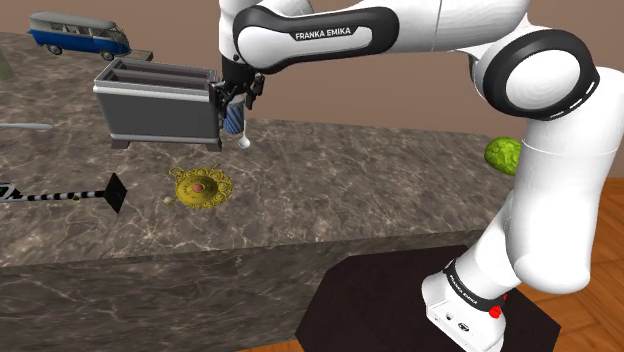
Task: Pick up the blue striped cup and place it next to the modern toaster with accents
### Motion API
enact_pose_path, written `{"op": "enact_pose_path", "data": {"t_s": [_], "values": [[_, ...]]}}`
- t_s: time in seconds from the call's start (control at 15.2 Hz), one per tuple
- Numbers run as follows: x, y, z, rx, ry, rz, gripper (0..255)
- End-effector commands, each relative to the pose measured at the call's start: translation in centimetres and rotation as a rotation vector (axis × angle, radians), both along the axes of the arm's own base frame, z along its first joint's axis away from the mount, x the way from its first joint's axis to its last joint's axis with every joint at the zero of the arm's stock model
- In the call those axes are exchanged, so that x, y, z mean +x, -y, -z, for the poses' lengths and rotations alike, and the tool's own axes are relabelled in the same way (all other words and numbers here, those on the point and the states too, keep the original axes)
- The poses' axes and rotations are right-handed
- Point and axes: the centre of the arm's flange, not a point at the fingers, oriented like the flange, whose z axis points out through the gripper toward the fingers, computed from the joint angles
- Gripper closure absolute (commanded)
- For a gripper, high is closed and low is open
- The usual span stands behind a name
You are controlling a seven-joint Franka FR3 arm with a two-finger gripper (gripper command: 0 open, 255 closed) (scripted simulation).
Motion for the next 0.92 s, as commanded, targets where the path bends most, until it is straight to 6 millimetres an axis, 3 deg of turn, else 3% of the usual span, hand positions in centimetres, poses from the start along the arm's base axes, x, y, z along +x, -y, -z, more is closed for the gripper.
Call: {"op": "enact_pose_path", "data": {"t_s": [0.0, 0.86], "values": [[0.0, 0.0, 1.0, 0.001, 0.001, 0.000, 255], [0.0, 0.0, 7.8, 0.001, 0.001, 0.000, 255]]}}
